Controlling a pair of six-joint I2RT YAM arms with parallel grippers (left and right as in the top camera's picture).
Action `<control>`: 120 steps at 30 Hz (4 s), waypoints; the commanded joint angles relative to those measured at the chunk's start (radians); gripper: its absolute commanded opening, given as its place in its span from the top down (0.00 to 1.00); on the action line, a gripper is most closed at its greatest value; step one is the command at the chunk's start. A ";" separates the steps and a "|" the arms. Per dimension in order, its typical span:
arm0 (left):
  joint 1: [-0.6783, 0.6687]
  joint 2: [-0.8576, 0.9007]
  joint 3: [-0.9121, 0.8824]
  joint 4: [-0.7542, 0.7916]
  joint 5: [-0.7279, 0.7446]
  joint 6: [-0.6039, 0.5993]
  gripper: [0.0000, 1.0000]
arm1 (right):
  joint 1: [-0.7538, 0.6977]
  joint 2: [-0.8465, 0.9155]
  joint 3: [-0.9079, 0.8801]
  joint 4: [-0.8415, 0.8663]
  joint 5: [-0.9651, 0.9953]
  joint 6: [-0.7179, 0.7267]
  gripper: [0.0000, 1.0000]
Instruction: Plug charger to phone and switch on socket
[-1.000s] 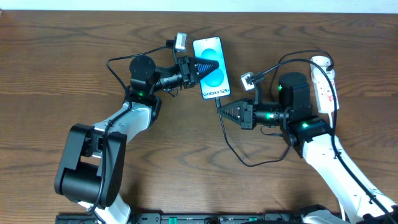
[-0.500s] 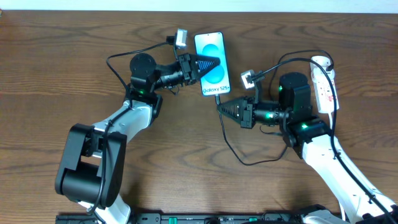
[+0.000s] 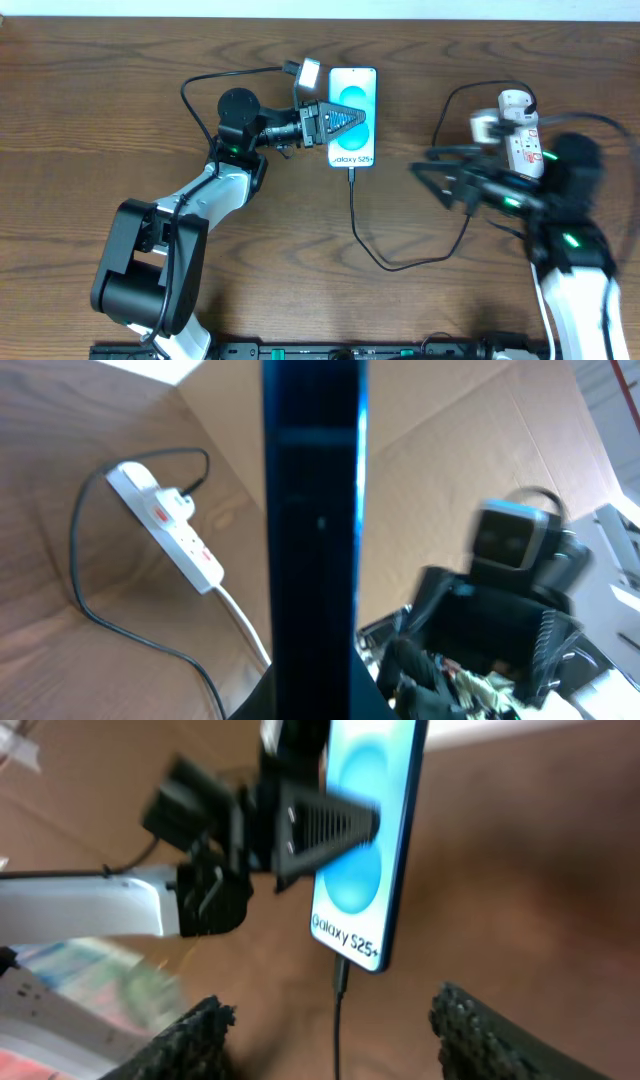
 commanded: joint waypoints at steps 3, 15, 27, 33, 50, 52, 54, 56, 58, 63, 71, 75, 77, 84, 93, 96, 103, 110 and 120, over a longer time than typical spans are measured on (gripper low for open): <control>-0.035 -0.014 0.010 -0.039 -0.177 0.040 0.93 | -0.229 -0.219 0.023 -0.103 0.065 -0.053 0.22; -0.119 0.049 0.366 -0.858 -0.306 0.433 0.93 | -0.409 -0.330 0.023 -0.299 0.182 -0.068 0.19; -0.121 0.412 0.570 -0.912 -0.136 0.350 0.92 | -0.406 -0.312 0.023 -0.336 0.182 -0.068 0.19; -0.128 0.480 0.563 -0.925 -0.119 0.356 0.92 | -0.406 -0.312 0.023 -0.336 0.201 -0.071 0.19; -0.130 0.550 0.563 -0.991 -0.188 0.371 0.83 | -0.406 -0.308 0.023 -0.336 0.224 -0.070 0.19; -0.130 0.550 0.563 -0.991 -0.188 0.371 0.74 | -0.406 -0.308 0.023 -0.336 0.224 -0.070 0.19; -0.130 0.550 0.563 -0.992 -0.187 0.371 0.69 | -0.406 -0.308 0.023 -0.336 0.224 -0.070 0.19; -0.130 0.550 0.563 -0.991 -0.188 0.371 0.65 | -0.406 -0.308 0.023 -0.336 0.224 -0.066 0.19; -0.130 0.550 0.563 -0.991 -0.190 0.374 0.61 | -0.406 -0.308 0.023 -0.337 0.224 -0.066 0.19; -0.130 0.550 0.563 -1.035 -0.200 0.443 0.49 | -0.406 -0.308 0.023 -0.341 0.224 -0.067 0.18; -0.130 0.550 0.563 -1.330 -0.497 0.577 0.35 | -0.406 -0.308 0.023 -0.348 0.226 -0.067 0.18; -0.130 0.550 0.563 -1.428 -0.598 0.673 0.33 | -0.406 -0.308 0.022 -0.349 0.227 -0.067 0.18; -0.130 0.550 0.563 -1.436 -0.602 0.712 0.33 | -0.406 -0.308 0.023 -0.351 0.227 -0.067 0.18; -0.130 0.550 0.563 -1.444 -0.602 0.800 0.33 | -0.406 -0.308 0.023 -0.366 0.227 -0.067 0.18; -0.130 0.550 0.563 -1.508 -0.673 0.799 0.32 | -0.406 -0.307 0.022 -0.389 0.274 -0.068 0.15; -0.130 0.550 0.563 -1.524 -0.674 0.799 0.14 | -0.406 -0.301 0.022 -0.406 0.307 -0.067 0.13; -0.116 0.547 0.563 -1.553 -0.674 0.799 0.12 | -0.406 -0.281 0.022 -0.444 0.380 -0.067 0.04; -0.062 0.518 0.563 -1.626 -0.739 0.799 0.12 | -0.406 -0.255 0.022 -0.451 0.380 -0.048 0.01; 0.084 0.260 0.563 -1.879 -0.995 0.800 0.12 | -0.406 -0.240 0.022 -0.502 0.453 -0.003 0.16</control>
